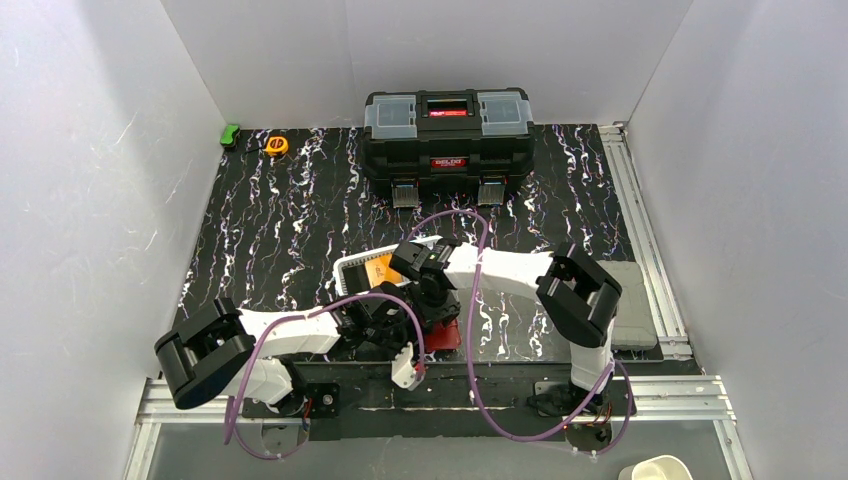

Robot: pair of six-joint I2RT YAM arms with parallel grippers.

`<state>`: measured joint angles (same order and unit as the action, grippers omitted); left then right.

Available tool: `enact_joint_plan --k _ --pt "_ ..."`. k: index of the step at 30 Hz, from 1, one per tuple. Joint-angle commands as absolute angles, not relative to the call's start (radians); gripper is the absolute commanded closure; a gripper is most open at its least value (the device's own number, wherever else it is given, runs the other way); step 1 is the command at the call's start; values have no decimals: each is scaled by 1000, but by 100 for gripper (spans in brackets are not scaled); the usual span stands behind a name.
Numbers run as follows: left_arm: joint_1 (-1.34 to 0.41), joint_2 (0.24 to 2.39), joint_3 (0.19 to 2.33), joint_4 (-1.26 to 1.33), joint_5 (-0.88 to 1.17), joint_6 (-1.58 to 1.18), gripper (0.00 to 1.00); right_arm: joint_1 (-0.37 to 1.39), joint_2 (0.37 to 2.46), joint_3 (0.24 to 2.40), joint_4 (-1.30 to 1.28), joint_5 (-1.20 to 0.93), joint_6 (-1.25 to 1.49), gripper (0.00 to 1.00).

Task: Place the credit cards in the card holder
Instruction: Close the card holder at the center of the board, then reset both arms

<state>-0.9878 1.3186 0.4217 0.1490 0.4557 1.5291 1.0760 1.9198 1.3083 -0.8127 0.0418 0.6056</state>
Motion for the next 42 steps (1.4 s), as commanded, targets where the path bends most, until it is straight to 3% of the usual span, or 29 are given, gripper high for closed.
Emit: enact_joint_plan --k 1,5,9,17,20,24,25,29,30,42 --pt "-998 1362 426 22 418 1505 79 1156 2136 1142 -636 -118 679 47" --pt "-999 1353 505 -102 382 1440 79 1153 2103 1176 -656 -94 688 39" --pt "-999 1324 589 -243 337 1349 75 1155 2089 1187 -658 -86 692 37" --pt "-996 1070 755 -604 291 1251 71 1145 1983 1230 -757 -30 680 33" --pt "-983 1030 856 -742 273 1165 66 1137 1912 1250 -814 -6 673 24" --pt "-937 1009 1006 -863 273 992 51 1114 1815 1258 -868 46 665 3" --pt "-916 1012 1045 -890 282 948 45 1106 1786 1259 -874 56 661 2" --pt "-775 1008 1166 -933 331 789 7 1078 1684 1283 -883 73 639 2" --pt "-737 1002 1185 -926 335 750 2 1074 1667 1300 -889 79 630 2" --pt "-252 1022 1271 -808 286 303 2 1021 1566 1674 -974 101 528 2"
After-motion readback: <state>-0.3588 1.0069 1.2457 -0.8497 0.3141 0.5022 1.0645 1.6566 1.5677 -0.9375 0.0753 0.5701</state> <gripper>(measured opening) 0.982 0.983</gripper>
